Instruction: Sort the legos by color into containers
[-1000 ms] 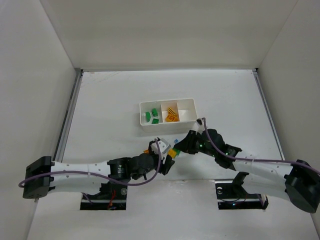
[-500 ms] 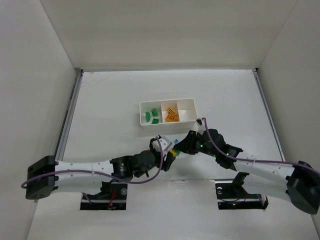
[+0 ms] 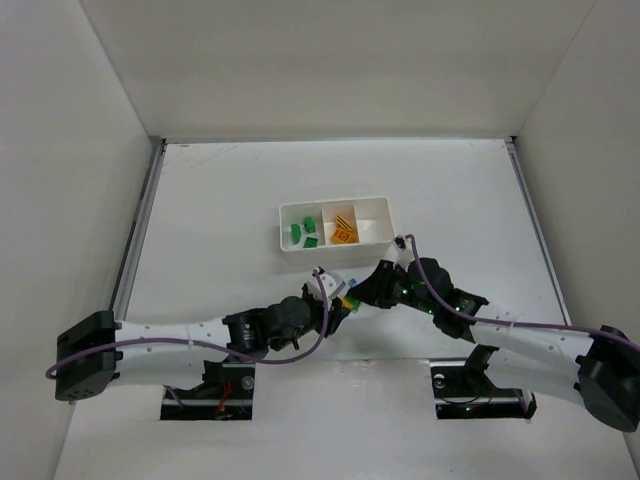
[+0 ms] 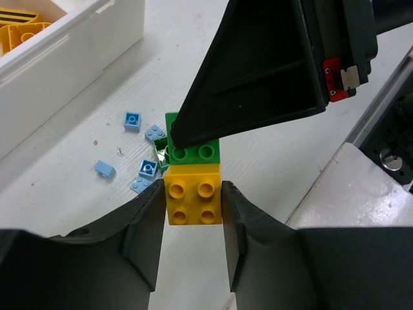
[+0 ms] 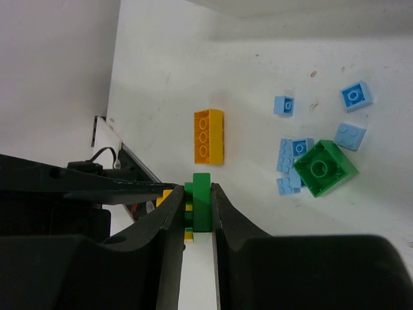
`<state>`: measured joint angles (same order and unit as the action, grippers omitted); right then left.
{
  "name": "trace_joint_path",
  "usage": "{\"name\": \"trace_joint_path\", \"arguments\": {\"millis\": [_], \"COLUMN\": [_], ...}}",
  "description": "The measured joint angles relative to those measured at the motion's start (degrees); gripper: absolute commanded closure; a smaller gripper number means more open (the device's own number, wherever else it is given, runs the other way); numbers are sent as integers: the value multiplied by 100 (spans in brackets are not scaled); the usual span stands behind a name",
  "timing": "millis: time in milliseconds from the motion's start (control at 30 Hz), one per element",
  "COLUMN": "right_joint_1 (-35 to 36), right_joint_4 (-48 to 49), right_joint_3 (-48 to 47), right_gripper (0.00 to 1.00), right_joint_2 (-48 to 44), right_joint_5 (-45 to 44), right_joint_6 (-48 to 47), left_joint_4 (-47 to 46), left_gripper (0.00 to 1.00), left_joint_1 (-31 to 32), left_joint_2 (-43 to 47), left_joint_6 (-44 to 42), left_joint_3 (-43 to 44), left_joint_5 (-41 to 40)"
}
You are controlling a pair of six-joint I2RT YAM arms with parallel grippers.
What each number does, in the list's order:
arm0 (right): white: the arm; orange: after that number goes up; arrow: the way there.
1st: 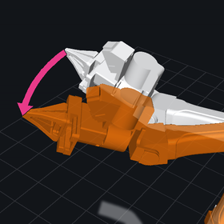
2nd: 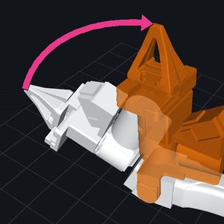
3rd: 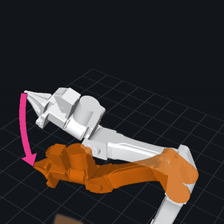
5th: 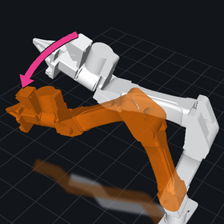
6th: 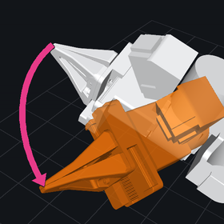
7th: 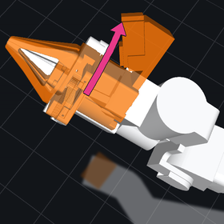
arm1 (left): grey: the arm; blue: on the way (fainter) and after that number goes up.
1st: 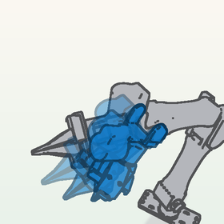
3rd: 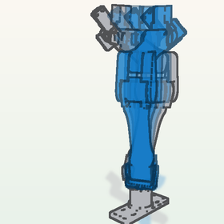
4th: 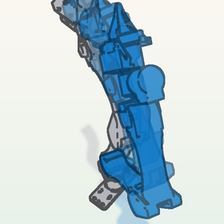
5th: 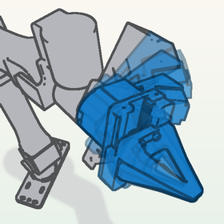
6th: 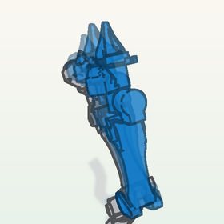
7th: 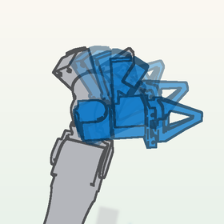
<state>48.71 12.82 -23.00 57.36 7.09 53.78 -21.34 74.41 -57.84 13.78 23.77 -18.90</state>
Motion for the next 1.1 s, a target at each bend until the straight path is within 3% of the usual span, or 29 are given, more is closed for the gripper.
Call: {"name": "trace_joint_path", "arguments": {"millis": [133,233,367,767,900,1100], "right_joint_1": [0,0,-50,-411,-413,-420], "right_joint_4": [-17,-55,-35,-2,-85,-22], "right_joint_3": [0,0,2,-33,-553,-2240], "right_gripper": [81,81,81,81,81,79], "right_joint_2": [-9,-63,-168,-39,382,1733], "right_joint_5": [-2,-4,4,-4,-68,-452], "right_joint_6": [0,-2,2,-168,-374,-874], "left_joint_4": [-7,-17,66,267,365,402], "left_gripper": [87,91,92,92,91,90], "left_joint_1": [-37,-39,-61,-431,-647,-933], "left_joint_2": [-22,-7,243,2114,2321,2474], "left_joint_6": [0,0,2,219,238,286], "left_joint_3": [0,0,0,-76,-138,-205], "left_joint_5": [55,81,109,140,-114,-640]}}
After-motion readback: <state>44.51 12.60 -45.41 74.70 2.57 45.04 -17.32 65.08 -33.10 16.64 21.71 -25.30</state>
